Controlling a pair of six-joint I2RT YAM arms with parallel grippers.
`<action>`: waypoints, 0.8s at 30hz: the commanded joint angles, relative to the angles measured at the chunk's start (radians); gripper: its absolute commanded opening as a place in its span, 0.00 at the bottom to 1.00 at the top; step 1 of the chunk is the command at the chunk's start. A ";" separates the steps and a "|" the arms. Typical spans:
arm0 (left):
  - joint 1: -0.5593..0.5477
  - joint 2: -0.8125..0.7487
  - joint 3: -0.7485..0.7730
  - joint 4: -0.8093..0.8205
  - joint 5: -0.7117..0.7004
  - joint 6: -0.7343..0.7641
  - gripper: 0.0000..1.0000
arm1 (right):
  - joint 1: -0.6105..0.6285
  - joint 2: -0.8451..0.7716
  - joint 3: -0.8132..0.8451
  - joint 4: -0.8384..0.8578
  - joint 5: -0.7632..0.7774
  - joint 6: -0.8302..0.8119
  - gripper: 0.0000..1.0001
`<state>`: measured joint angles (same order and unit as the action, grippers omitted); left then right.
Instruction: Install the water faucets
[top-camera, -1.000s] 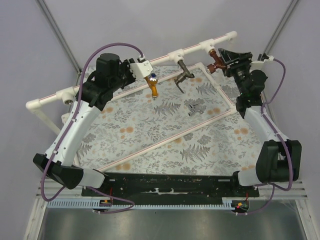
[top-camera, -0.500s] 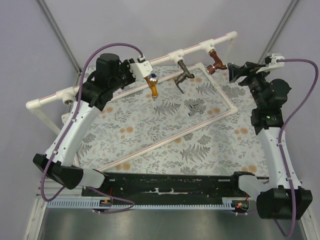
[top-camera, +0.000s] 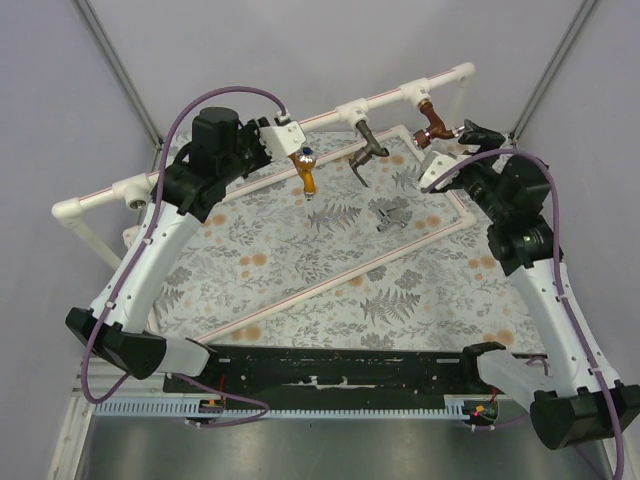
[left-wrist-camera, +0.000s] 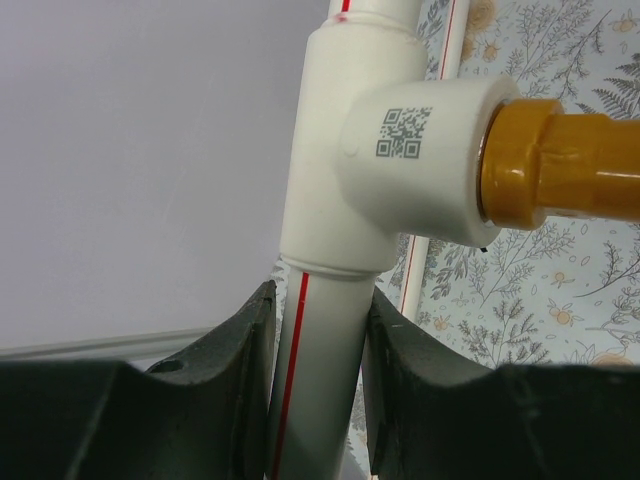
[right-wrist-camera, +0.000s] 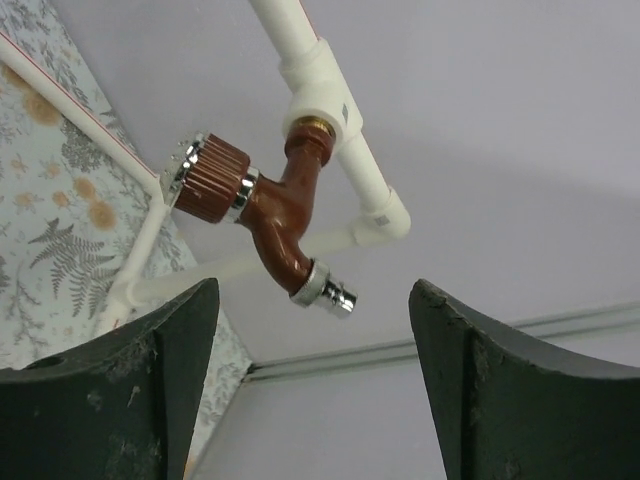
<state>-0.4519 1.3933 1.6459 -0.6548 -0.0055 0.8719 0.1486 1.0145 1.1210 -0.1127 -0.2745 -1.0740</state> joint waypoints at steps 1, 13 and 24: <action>-0.030 0.004 -0.043 -0.088 0.122 -0.211 0.02 | 0.057 0.047 0.043 0.008 0.093 -0.328 0.83; -0.030 -0.007 -0.043 -0.088 0.114 -0.198 0.02 | 0.097 0.237 0.056 0.177 0.187 -0.537 0.77; -0.030 -0.014 -0.044 -0.089 0.111 -0.194 0.02 | 0.098 0.308 0.062 0.338 0.167 -0.048 0.21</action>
<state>-0.4519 1.3880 1.6375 -0.6449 -0.0063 0.8726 0.2417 1.3079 1.1378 0.1612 -0.0887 -1.4265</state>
